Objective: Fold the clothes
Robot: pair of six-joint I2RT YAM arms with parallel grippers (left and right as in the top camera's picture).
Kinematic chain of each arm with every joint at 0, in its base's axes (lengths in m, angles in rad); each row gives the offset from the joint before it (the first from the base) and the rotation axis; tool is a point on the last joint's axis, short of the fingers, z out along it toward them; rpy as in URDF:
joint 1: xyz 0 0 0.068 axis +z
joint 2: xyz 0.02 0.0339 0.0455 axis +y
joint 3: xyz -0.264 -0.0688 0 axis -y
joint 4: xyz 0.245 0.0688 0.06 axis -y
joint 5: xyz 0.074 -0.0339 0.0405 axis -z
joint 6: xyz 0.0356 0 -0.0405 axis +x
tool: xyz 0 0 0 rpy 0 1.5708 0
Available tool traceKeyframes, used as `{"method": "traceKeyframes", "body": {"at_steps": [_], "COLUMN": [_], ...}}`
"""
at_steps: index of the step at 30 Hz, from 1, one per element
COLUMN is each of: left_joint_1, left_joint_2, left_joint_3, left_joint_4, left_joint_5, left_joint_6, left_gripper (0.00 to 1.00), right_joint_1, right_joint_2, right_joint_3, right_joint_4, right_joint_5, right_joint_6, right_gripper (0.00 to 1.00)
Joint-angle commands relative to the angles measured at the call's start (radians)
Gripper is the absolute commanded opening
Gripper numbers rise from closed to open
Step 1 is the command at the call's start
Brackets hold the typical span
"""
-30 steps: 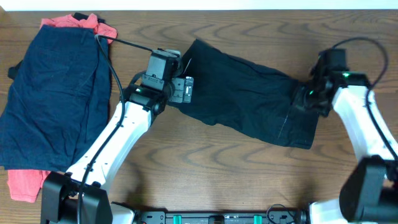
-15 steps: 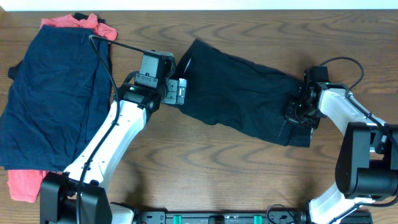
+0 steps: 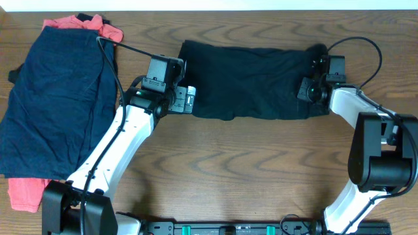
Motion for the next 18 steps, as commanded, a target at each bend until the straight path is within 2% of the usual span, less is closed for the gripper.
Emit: {"method": "traceKeyframes", "body": {"at_steps": [1,7,11,13,18], "left_joint_1": [0.003,0.003,0.003,0.003,0.003], "left_joint_2": [-0.009,-0.009,-0.009,-0.009,-0.009], "left_joint_3": [0.003,0.003,0.003,0.003,0.003], "left_joint_4": [-0.004,-0.014,-0.01,-0.01,-0.006], "left_joint_5": [0.002,0.002,0.002,0.002,0.002], "left_joint_6": [0.007,0.007,0.007,0.007,0.006], "left_gripper": [0.98,0.98,0.98,0.98,0.98], "right_joint_1": [-0.009,-0.009,-0.007,-0.007,-0.006], "right_joint_2": [0.112,0.098,0.045,0.004,-0.126], "right_joint_3": [-0.03,0.076,0.192,0.249,0.35], "right_joint_4": [-0.034,-0.183,-0.349,-0.43,-0.589], "right_joint_5": [0.039,0.012,-0.068,-0.083,-0.083], "right_joint_6": [-0.108,-0.115,-0.158,-0.158,-0.158], "right_gripper": [0.12,0.08,0.11,0.17,0.48]}}
